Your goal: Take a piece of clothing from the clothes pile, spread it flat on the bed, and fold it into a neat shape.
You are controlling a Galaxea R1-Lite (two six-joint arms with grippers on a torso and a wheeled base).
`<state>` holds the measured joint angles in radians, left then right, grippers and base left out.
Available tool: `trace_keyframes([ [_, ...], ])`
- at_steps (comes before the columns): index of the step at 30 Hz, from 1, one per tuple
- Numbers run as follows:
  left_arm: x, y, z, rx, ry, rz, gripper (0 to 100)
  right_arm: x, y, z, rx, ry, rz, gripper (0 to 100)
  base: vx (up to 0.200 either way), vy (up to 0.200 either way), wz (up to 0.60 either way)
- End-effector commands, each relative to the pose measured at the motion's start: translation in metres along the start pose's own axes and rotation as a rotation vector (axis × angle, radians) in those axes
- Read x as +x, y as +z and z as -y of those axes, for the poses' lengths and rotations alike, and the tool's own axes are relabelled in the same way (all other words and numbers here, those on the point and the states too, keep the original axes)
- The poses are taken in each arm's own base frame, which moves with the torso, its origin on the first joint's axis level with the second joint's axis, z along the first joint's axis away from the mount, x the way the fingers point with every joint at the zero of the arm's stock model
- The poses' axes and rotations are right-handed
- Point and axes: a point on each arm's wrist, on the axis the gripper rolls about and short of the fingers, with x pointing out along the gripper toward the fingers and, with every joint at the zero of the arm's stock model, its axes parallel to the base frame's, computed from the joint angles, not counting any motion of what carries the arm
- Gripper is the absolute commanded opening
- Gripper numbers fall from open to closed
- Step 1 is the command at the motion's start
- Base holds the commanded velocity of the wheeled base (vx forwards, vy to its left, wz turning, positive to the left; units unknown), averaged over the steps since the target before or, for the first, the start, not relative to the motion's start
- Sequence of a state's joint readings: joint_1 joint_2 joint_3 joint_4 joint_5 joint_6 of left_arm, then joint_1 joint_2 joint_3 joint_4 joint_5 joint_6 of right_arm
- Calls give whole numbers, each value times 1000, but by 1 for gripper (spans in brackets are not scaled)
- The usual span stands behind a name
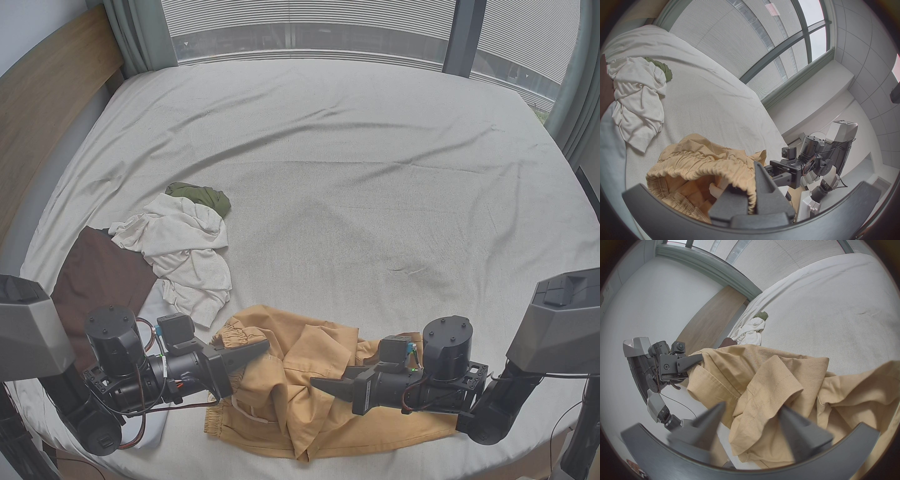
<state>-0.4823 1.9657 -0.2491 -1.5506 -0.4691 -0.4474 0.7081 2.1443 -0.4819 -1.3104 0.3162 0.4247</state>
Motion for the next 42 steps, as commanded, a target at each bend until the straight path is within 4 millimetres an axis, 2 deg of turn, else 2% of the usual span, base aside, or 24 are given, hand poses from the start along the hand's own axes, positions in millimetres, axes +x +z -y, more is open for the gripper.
trace_keyframes([
  [1, 0, 0, 0, 0, 0, 0, 0, -1, -1, 0, 3, -2, -2, 0, 0, 0, 0],
  [12, 1, -1, -3, -5, 7, -2, 0, -30, -1, 7, 32, 7, 103, 0, 0, 0, 0],
  [13, 1, -1, -3, -5, 7, -2, 0, -42, 1, 11, 58, -6, 107, 0, 0, 0, 0],
  [15, 1, -1, -3, -7, 8, -5, 0, -53, 4, 15, 73, -3, 106, 0, 0, 0, 0],
  [24, 3, -5, -6, -17, 19, -20, 0, -84, 12, 35, 120, 2, 116, 0, 0, 0, 0],
  [29, 3, -7, -8, -19, 22, -28, 0, -89, 12, 36, 132, 42, 97, 0, 0, 0, 0],
  [37, 3, -7, -7, -19, 20, -27, 0, -80, 5, 37, 150, 63, 55, 0, 0, 0, 0],
  [38, 3, -7, -7, -19, 20, -27, 0, -79, 4, 37, 150, 64, 50, 100, 0, 0, 0],
  [42, 3, -7, -6, -16, 18, -27, 0, -77, 4, 35, 145, 74, 46, 100, 0, 0, 0],
])
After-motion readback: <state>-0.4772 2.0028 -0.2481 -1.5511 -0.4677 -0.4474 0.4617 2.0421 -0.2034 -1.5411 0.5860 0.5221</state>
